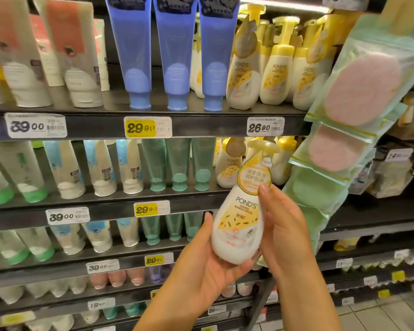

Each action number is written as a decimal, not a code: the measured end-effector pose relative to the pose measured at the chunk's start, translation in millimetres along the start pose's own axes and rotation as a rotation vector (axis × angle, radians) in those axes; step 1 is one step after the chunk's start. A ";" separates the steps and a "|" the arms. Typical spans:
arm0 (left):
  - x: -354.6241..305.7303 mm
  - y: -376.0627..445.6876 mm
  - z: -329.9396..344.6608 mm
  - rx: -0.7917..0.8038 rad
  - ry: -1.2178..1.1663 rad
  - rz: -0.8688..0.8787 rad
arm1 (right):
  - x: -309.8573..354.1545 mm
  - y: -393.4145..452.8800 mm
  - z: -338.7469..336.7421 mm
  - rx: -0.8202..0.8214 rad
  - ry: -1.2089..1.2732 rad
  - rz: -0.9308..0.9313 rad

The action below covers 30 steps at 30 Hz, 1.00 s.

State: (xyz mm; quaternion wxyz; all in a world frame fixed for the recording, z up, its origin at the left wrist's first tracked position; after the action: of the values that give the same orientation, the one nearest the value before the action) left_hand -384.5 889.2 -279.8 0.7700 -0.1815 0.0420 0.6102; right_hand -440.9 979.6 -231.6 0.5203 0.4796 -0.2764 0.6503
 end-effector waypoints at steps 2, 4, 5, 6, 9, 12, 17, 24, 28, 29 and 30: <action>-4.7 0.0 -2.3 0.019 0.008 -0.023 | 1.6 -1.9 5.8 -0.009 -0.030 -0.010; -11.4 -2.6 -2.9 0.050 0.024 -0.051 | 2.7 -3.0 11.7 -0.026 -0.065 -0.021; -16.2 -4.5 -3.0 0.065 0.029 -0.056 | 2.7 -2.8 14.8 -0.051 -0.087 -0.030; -20.4 -6.2 -3.4 0.084 0.031 -0.057 | 2.2 -2.6 17.7 -0.085 -0.105 -0.038; -33.2 -12.6 -5.7 0.137 0.024 -0.037 | -2.0 -2.4 26.2 -0.212 -0.144 -0.037; -43.8 -15.7 -12.9 0.123 0.018 0.033 | -7.7 -3.7 33.7 -0.295 -0.130 -0.034; -55.0 -17.5 -17.6 0.135 0.089 0.159 | -12.1 -5.0 40.0 -0.355 -0.144 -0.051; -60.1 -12.9 -18.5 0.140 0.256 0.260 | -14.6 -6.9 43.2 -0.382 -0.341 -0.065; -58.0 -9.6 -18.6 0.083 0.401 0.351 | -16.4 -8.6 46.0 -0.358 -0.435 -0.032; -57.6 -8.9 -18.2 0.080 0.430 0.372 | -17.0 -8.3 45.7 -0.368 -0.439 -0.024; -57.0 -8.1 -17.4 0.087 0.450 0.389 | -17.4 -7.9 44.8 -0.387 -0.443 -0.015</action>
State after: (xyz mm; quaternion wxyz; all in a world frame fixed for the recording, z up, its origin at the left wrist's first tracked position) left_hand -388.4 829.2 -277.8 0.6170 -0.2677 0.2718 0.6884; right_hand -418.4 936.4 -231.3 0.5338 0.5039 -0.4986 0.4610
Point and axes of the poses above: each hand's wrist, its own y-axis towards the middle knuckle, its own z-axis out of the palm, x = y × z, the point moved 3 cm from there along y, towards the middle knuckle, and after that the axes turned 13 degrees about -y, right-handed, at the moved point
